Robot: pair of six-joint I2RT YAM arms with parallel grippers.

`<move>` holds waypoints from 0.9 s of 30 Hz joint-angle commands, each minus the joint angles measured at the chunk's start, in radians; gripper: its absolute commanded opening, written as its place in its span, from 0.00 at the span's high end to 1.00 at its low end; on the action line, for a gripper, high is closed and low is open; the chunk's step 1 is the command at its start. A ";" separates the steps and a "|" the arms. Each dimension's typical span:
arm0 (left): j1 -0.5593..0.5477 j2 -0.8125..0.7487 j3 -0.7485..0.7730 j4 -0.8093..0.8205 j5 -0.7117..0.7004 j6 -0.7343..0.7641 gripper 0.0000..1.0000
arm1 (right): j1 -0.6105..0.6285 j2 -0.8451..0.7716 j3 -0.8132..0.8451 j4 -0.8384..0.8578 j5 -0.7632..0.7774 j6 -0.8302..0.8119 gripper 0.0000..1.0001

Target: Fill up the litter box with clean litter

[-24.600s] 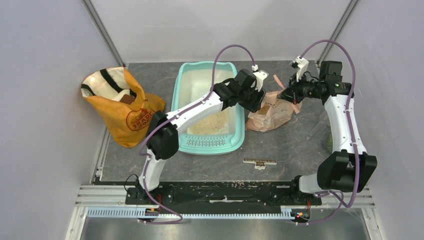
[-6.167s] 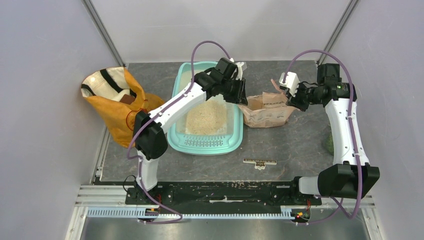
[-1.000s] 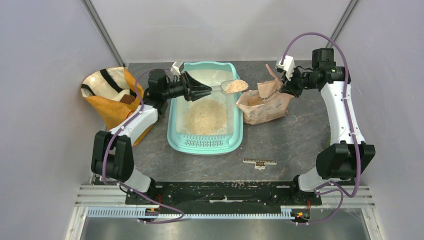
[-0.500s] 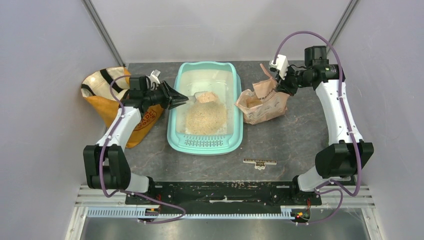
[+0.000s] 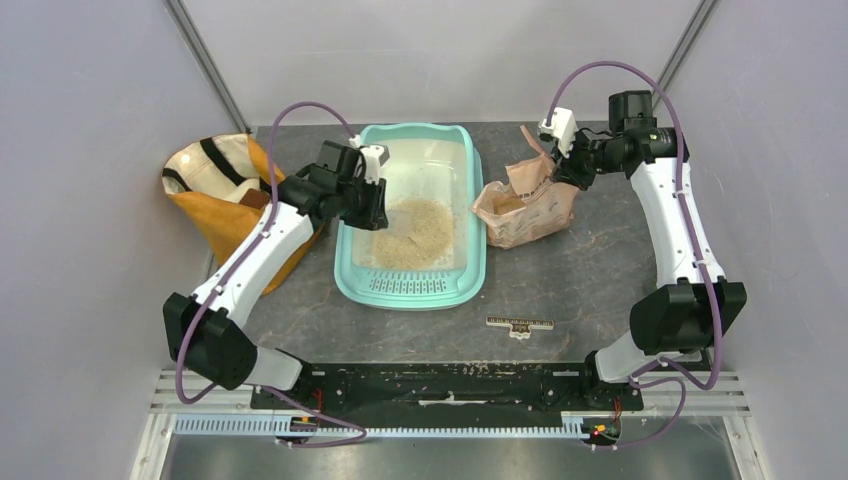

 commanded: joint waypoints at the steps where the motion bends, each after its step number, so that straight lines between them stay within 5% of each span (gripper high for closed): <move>1: -0.041 -0.035 0.058 -0.077 -0.267 0.157 0.98 | 0.020 -0.021 0.061 0.075 -0.100 0.029 1.00; 5: -0.044 -0.045 0.100 -0.079 -0.311 0.203 0.98 | 0.021 -0.022 0.057 0.075 -0.097 0.029 1.00; 10: -0.022 -0.117 0.119 0.017 0.130 0.138 0.98 | 0.024 -0.036 0.045 0.070 -0.099 0.025 1.00; 15: -0.068 -0.089 0.140 0.135 0.329 0.002 0.98 | 0.025 -0.047 0.043 0.063 -0.096 0.027 1.00; 27: -0.187 0.099 0.238 0.309 0.348 -0.150 0.98 | 0.025 -0.065 0.037 0.062 -0.100 0.026 1.00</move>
